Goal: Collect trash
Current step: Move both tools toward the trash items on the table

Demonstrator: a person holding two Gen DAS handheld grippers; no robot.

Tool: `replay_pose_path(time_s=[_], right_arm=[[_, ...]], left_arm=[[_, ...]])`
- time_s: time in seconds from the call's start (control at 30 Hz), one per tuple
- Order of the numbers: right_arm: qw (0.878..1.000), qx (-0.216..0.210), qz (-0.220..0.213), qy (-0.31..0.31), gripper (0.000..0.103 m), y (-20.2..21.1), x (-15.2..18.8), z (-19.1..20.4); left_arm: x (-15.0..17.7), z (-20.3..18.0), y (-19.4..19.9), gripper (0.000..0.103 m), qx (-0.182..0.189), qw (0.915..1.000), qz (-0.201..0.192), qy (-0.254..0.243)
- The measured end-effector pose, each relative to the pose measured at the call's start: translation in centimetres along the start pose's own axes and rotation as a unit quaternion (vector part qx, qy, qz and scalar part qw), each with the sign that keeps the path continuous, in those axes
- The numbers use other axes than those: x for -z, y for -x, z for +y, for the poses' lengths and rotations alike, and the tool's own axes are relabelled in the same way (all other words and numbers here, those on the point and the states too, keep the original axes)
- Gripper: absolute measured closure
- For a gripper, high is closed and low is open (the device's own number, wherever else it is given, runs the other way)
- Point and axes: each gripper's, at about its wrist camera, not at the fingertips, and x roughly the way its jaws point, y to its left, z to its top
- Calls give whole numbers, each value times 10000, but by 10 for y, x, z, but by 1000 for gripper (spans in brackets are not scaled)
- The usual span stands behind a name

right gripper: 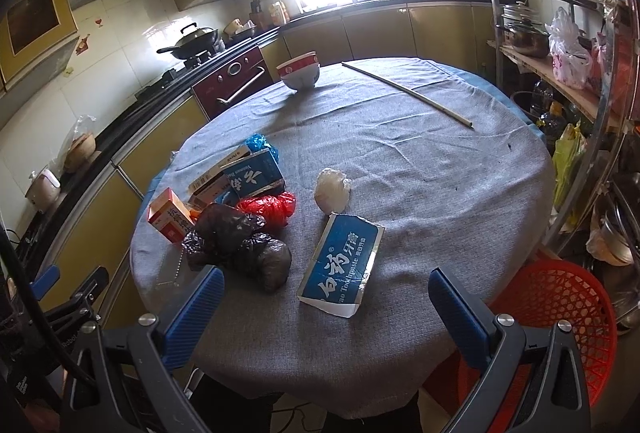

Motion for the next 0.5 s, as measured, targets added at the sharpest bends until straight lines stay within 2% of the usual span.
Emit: replay_pose_path(time_s=[0.5], right_arm=[[9999,-46,82,-98,0,-12,-1,-7]], left_arm=[[-1,-6,-9,0,-51,9999,88,-55]])
